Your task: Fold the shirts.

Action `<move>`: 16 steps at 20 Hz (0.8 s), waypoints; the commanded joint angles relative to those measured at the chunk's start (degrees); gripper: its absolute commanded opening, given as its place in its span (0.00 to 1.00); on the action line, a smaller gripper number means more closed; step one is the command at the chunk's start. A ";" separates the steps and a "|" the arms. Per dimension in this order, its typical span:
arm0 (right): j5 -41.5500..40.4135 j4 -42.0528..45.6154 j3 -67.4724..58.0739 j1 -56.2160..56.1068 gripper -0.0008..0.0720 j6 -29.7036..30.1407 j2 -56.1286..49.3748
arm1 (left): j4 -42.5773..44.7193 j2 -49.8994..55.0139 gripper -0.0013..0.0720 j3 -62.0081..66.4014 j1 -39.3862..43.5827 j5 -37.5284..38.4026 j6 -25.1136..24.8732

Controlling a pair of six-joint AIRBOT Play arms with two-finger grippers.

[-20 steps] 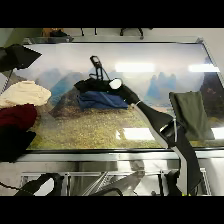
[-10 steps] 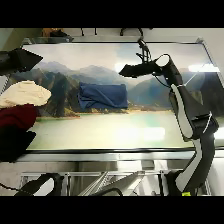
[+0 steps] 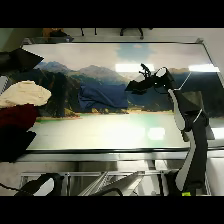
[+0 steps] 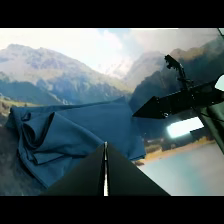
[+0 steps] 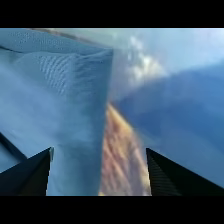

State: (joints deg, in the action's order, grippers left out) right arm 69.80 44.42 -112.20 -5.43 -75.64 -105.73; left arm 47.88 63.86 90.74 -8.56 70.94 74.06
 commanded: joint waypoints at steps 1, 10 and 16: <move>-0.02 -0.79 0.09 -1.81 0.82 1.51 -2.01 | 0.02 -0.02 0.05 -0.04 -0.04 -0.24 -0.22; -0.44 -19.19 -0.37 -3.78 0.04 9.77 -1.07 | 0.02 -0.02 0.05 -0.07 -0.04 -0.20 -0.20; -4.98 -19.17 -6.10 4.15 0.04 8.09 10.97 | 0.02 -0.02 0.05 -0.07 -0.04 -0.17 -0.17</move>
State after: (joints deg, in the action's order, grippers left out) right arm 68.20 27.03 -116.44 -5.23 -66.81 -100.33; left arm 47.88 63.86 90.70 -8.56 70.78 73.87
